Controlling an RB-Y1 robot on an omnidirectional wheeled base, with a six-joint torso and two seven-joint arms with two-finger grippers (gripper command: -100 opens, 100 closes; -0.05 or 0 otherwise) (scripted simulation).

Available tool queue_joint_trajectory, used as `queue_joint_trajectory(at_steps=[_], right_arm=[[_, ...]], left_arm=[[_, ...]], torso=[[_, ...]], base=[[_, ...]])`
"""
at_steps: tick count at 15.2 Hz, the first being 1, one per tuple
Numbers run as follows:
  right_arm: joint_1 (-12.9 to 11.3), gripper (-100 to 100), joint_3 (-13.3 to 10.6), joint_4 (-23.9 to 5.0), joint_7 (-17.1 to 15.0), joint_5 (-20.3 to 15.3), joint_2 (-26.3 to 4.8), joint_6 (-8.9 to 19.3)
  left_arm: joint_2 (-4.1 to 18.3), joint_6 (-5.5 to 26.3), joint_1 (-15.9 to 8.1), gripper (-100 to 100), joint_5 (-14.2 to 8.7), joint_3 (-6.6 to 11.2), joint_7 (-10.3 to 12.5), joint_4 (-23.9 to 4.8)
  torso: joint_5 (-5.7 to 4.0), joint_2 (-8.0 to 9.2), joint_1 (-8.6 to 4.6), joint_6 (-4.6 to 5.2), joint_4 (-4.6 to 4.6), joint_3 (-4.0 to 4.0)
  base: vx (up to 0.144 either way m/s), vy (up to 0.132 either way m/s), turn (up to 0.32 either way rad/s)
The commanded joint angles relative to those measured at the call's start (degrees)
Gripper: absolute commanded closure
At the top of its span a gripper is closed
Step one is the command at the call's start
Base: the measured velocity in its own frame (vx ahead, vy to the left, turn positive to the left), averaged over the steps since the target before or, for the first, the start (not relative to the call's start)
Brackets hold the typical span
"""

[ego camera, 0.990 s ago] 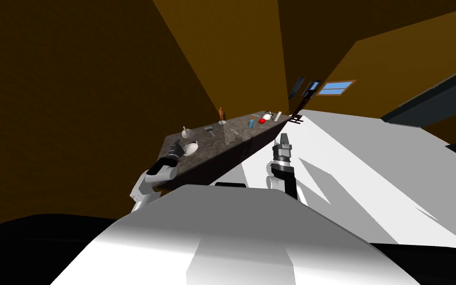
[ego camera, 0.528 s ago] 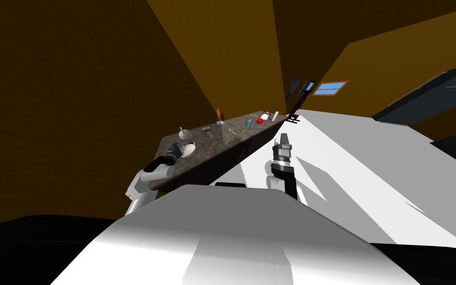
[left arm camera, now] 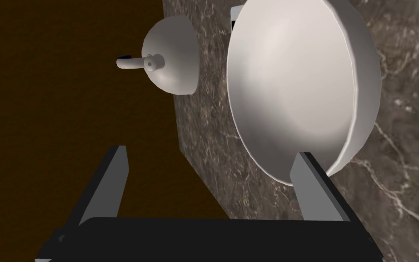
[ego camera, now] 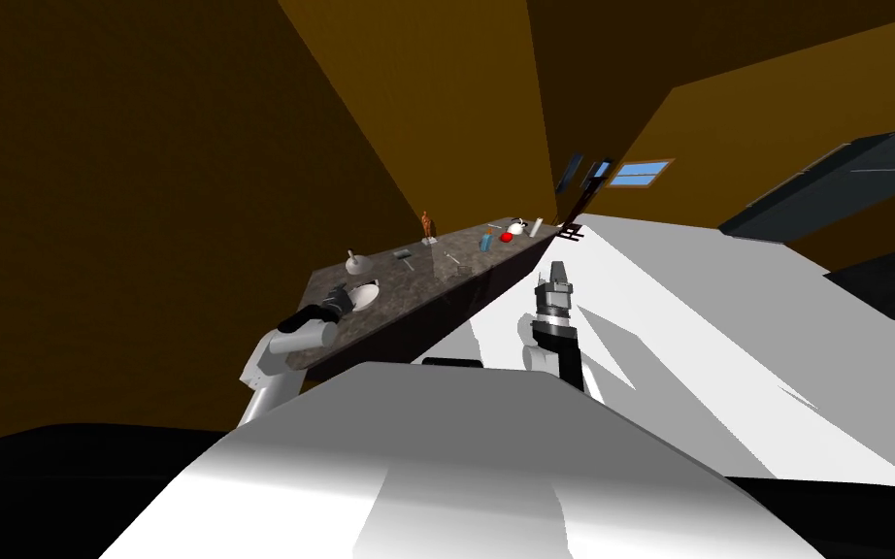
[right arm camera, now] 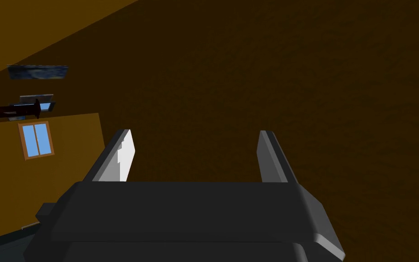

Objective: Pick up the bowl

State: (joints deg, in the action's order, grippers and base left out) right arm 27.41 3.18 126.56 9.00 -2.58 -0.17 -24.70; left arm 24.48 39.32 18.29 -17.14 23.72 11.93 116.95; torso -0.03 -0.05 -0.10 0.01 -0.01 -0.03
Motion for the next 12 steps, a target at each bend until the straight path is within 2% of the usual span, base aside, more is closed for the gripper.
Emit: queue_joint_trajectory(at_steps=[1, 2, 5, 6, 8, 9, 11, 12], right_arm=[[0.0, 0, 0.0, 0.0, 0.0, 0.0, 0.0, 0.0], [0.0, 0, 0.0, 0.0, 0.0, 0.0, 0.0, 0.0], [0.0, 0, 0.0, 0.0, 0.0, 0.0, 0.0, 0.0], [0.0, 0, 0.0, 0.0, 0.0, 0.0, 0.0, 0.0], [0.0, 0, 0.0, 0.0, 0.0, 0.0, 0.0, 0.0], [0.0, 0, 0.0, 0.0, 0.0, 0.0, 0.0, 0.0], [0.0, 0, 0.0, 0.0, 0.0, 0.0, 0.0, 0.0], [0.0, 0, 0.0, 0.0, 0.0, 0.0, 0.0, 0.0]], left_arm=[[0.2, 2.3, -0.1, -100, -0.4, 0.40, 0.0, -0.5], [0.7, 4.0, -0.8, -100, -1.0, 1.64, 0.1, -1.5], [0.7, 6.2, -0.8, -100, -1.0, 1.64, 0.1, -1.5], [1.1, 8.1, -1.5, -100, -1.7, 2.86, 0.3, -2.4], [1.1, 10.0, -1.5, -100, -1.7, 2.86, 0.3, -2.4], [1.4, 11.4, -2.2, -100, -2.3, 4.07, 0.4, -3.3], [1.4, 13.8, -2.2, -100, -2.3, 4.07, 0.4, -3.3], [1.4, 13.8, -2.2, -100, -2.3, 4.07, 0.4, -3.3]], torso=[[0.00, 0.00, 0.00, 0.00, 0.00, 0.00], [0.01, 0.01, 0.01, -0.01, 0.00, 0.00], [0.00, -0.01, 0.01, -0.01, -0.01, -0.01], [0.01, 0.01, 0.03, -0.02, 0.00, 0.00], [0.00, 0.01, 0.02, 0.00, 0.00, 0.00], [0.01, 0.01, 0.02, -0.01, 0.00, 0.00], [0.00, -0.02, 0.00, -0.01, -0.01, -0.01], [0.00, -0.01, 0.01, -0.01, -0.01, -0.01]], base=[[0.015, -0.021, -0.025], [0.018, -0.026, -0.055], [0.016, -0.019, -0.028], [0.012, -0.017, -0.044], [0.015, -0.021, -0.046], [0.023, -0.025, -0.054], [0.022, -0.022, -0.042], [0.011, -0.010, -0.002]])
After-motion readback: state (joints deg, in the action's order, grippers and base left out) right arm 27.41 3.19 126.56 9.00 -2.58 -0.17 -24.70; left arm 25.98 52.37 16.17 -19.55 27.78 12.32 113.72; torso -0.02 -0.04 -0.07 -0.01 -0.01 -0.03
